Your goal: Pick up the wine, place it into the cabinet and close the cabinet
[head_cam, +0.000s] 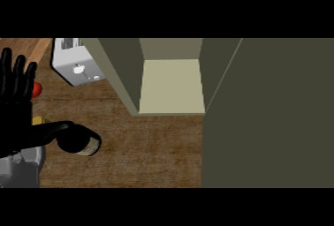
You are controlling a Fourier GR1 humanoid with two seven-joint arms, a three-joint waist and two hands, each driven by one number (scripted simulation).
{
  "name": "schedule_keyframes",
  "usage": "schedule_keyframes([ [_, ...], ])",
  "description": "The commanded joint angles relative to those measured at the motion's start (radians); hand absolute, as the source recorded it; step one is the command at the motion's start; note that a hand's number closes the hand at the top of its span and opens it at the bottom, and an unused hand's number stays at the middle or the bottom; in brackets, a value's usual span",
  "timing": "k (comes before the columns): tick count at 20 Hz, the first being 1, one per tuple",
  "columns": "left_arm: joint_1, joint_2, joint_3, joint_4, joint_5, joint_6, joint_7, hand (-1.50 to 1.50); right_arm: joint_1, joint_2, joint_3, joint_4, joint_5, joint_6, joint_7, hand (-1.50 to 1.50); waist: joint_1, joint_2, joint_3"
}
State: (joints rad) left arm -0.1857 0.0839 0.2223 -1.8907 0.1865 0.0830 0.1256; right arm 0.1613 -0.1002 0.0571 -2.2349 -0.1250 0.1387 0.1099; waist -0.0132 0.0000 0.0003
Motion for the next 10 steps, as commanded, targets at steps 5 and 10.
schedule_keyframes([
  [5, -0.077, -0.027, -0.038, -0.005, 0.019, 0.105, 0.13, -1.5, 0.077, -0.035, -0.038, -0.134, -0.123, 0.064, 0.102, -1.5, 0.008, -0.001, 0.0],
  [10, -0.091, -0.031, -0.05, 0.043, 0.015, 0.118, 0.064, -1.5, 0.088, 0.029, 0.069, -0.158, -0.01, 0.035, 0.124, -1.5, 0.009, -0.001, 0.0],
])
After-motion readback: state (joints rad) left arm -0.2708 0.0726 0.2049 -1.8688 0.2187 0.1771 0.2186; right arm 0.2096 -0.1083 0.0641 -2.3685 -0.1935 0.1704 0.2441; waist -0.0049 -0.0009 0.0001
